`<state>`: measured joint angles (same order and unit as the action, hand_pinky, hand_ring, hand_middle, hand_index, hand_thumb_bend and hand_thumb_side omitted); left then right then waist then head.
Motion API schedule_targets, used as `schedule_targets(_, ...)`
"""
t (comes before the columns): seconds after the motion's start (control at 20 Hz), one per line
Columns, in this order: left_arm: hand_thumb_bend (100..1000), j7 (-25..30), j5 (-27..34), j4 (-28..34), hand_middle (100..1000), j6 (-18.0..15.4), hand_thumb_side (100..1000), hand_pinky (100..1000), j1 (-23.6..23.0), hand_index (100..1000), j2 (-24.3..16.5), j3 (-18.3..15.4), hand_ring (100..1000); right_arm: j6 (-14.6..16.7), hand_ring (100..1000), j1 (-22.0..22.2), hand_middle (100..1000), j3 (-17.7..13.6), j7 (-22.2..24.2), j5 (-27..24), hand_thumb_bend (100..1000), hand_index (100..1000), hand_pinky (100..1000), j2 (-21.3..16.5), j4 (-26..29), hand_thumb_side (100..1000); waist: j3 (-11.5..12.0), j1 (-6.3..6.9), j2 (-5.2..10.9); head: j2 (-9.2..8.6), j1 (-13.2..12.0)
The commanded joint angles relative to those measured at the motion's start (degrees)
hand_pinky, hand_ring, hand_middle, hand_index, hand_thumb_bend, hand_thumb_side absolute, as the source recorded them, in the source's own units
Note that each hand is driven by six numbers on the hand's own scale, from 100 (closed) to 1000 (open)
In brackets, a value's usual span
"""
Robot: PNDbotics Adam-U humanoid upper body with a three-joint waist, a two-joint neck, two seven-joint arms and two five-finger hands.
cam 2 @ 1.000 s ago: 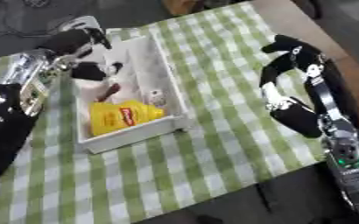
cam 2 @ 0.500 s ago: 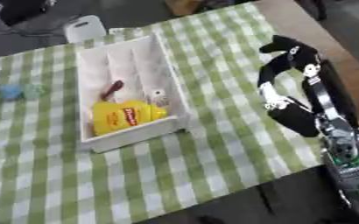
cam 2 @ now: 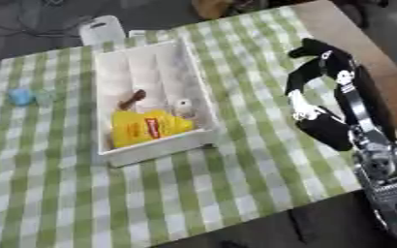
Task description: Pick up objects on the table and place them in the box.
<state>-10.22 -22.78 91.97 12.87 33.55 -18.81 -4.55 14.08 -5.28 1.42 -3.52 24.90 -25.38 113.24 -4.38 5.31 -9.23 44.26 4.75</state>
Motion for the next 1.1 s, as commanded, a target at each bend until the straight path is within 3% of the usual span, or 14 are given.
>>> schedule_targets(0.05, 444, -2.57, 2.69, 1.83, 783, 2.06, 1000, 732, -2.18, 820, 2.51, -4.19, 788, -0.13, 607, -0.61, 726, -0.82, -0.49, 0.13, 100, 942, 569, -0.1, 1.36, 530, 0.76, -1.53, -0.09, -0.14, -1.96)
schedule_targets(0.2, 423, -5.14, 5.26, 5.36, 784, 1.74, 1000, 733, -6.35, 821, 5.89, -8.07, 789, -0.07, 607, -0.74, 726, -0.63, -0.41, 0.45, 100, 942, 569, -0.02, 1.36, 530, 0.95, -1.41, -0.27, -0.14, -3.19)
schedule_targets(0.25, 165, -6.0, 6.13, 6.49, 798, 1.18, 1000, 747, -7.76, 842, 6.36, -8.4, 800, -0.08, 607, -0.78, 726, -0.56, -0.38, 0.47, 100, 942, 568, -0.01, 1.36, 530, 0.93, -1.4, -0.3, -0.14, -3.49)
schedule_targets(0.35, 135, -7.68, 7.87, 8.25, 791, -0.31, 1000, 760, -9.58, 841, 6.91, -7.15, 812, -0.07, 607, -0.94, 726, -0.44, -0.34, 0.47, 100, 942, 568, 0.05, 1.36, 532, 1.09, -1.44, -0.55, -0.14, -4.02)
schedule_targets(0.4, 155, -8.39, 8.73, 8.66, 787, -1.1, 1000, 759, -9.97, 836, 7.11, -6.38, 811, -0.06, 607, -0.99, 726, -0.39, -0.3, 0.5, 100, 942, 568, 0.11, 1.36, 533, 1.14, -1.47, -0.64, -0.14, -4.17)
schedule_targets(0.45, 503, -9.08, 9.57, 8.89, 759, -1.91, 1000, 746, -10.14, 799, 7.43, -5.81, 811, -0.06, 606, -1.02, 726, -0.37, -0.28, 0.53, 100, 941, 567, 0.18, 1.36, 535, 1.14, -1.47, -0.78, -0.14, -4.34)
schedule_targets(0.5, 503, -9.77, 10.43, 8.95, 759, -2.64, 1000, 746, -10.21, 799, 7.75, -5.41, 811, -0.09, 606, -1.06, 726, -0.37, -0.3, 0.57, 100, 941, 567, 0.25, 1.36, 535, 1.18, -1.46, -0.9, -0.14, -4.44)
schedule_targets(0.55, 686, -10.5, 11.3, 8.85, 746, -3.18, 1000, 739, -10.18, 767, 8.19, -5.18, 813, -0.08, 606, -1.16, 726, -0.33, -0.29, 0.63, 100, 942, 567, 0.29, 1.36, 537, 1.26, -1.44, -1.1, -0.14, -4.51)
schedule_targets(0.65, 682, -11.92, 13.04, 8.41, 747, -3.75, 1000, 739, -10.04, 765, 8.47, -4.65, 814, -0.06, 606, -1.29, 726, -0.27, -0.27, 0.76, 100, 942, 567, 0.4, 1.36, 538, 1.22, -1.42, -1.33, -0.14, -4.54)
schedule_targets(0.75, 508, -12.89, 14.88, 8.0, 776, -4.2, 1000, 763, -10.02, 784, 8.43, -4.28, 825, -0.04, 606, -1.31, 726, -0.22, -0.26, 0.86, 100, 942, 567, 0.42, 1.36, 538, 1.3, -1.44, -1.46, -0.14, -4.74)
schedule_targets(0.8, 488, -13.43, 15.76, 7.86, 781, -4.43, 1000, 764, -10.02, 790, 8.54, -4.19, 827, -0.03, 606, -1.31, 725, -0.23, -0.29, 0.92, 100, 941, 566, 0.4, 1.36, 538, 1.43, -1.43, -1.54, -0.14, -4.86)
schedule_targets(0.85, 308, -13.78, 16.65, 7.74, 827, -4.67, 1000, 776, -10.06, 846, 8.37, -3.99, 843, -0.04, 605, -1.33, 725, -0.23, -0.32, 0.95, 100, 941, 566, 0.41, 1.36, 541, 1.48, -1.41, -1.62, -0.14, -4.88)
schedule_targets(0.95, 249, -12.97, 18.36, 8.03, 823, -5.53, 1000, 757, -10.16, 843, 7.83, -3.27, 835, 0.0, 605, -1.4, 725, -0.16, -0.29, 1.04, 100, 941, 566, 0.47, 1.36, 539, 1.57, -1.47, -1.77, -0.14, -4.92)
schedule_targets(1.1, 260, -10.66, 19.98, 9.0, 822, -7.76, 1000, 744, -10.54, 846, 7.71, -3.29, 826, -0.05, 605, -1.52, 724, -0.21, -0.39, 1.08, 100, 941, 566, 0.53, 1.36, 540, 1.82, -1.5, -1.88, -0.14, -4.87)
